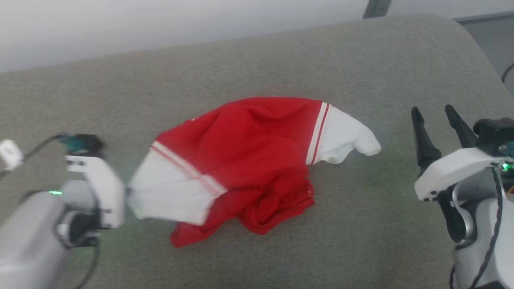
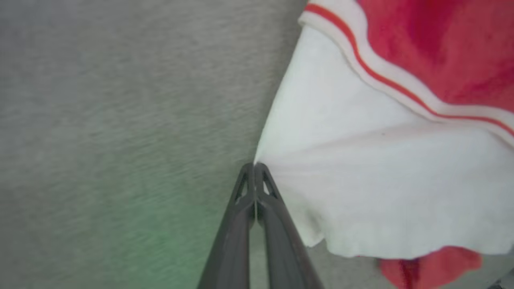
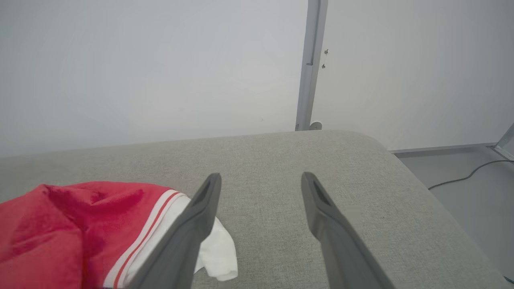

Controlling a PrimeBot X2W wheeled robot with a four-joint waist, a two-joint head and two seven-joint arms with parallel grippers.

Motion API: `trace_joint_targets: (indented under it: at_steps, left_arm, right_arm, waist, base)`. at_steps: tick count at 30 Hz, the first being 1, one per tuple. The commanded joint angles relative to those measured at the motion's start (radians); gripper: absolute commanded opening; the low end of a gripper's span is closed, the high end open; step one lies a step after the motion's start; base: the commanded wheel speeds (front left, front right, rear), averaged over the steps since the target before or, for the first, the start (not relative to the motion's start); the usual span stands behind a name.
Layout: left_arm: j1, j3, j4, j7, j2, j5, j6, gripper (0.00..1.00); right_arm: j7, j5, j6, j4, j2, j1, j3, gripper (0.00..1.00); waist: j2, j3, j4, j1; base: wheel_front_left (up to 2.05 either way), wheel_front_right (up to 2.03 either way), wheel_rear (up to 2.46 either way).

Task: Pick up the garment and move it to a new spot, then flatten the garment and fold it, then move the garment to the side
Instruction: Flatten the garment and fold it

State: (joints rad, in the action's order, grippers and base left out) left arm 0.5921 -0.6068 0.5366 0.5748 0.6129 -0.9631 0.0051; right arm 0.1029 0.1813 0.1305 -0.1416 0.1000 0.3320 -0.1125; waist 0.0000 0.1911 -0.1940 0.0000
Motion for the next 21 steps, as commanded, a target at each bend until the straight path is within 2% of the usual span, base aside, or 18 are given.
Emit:
trace_joint_targets:
  at_steps: [1,11,16,19,21]
  left_arm:
    - [-0.007,0.009,-0.002,-0.008,0.024,0.02,0.009,0.0]
    - [-0.02,0.036,-0.075,-0.064,0.184,0.086,0.036,0.0]
    - [-0.014,0.029,-0.052,-0.085,0.23,0.127,0.048,0.0]
    - [-0.015,0.03,-0.009,-0.094,0.232,0.14,0.067,0.0]
    - [-0.019,0.035,0.022,-0.102,0.219,0.121,0.064,0.0]
  right_arm:
    - [0.005,-0.01,0.0,0.007,0.001,-0.012,-0.007,1.0]
    - [0.027,-0.013,0.0,0.028,0.008,-0.055,-0.026,1.0]
    - [0.039,-0.011,0.0,0.036,0.008,-0.057,-0.019,1.0]
    - [0.045,-0.008,0.0,0.043,0.009,-0.057,-0.014,1.0]
    - [0.047,-0.006,0.0,0.046,0.01,-0.056,-0.011,1.0]
  waist:
    - [0.0,-0.009,0.013,0.0]
    - [0.0,-0.027,0.055,0.0]
    - [0.0,-0.019,0.056,0.0]
    - [0.0,-0.007,0.05,0.0]
    - [0.0,0.001,0.046,0.0]
  base:
    - [0.0,0.0,0.0]
    - [0.0,0.0,0.0]
    - [0.0,0.0,0.0]
    - [0.0,0.0,0.0]
    - [0.0,0.0,0.0]
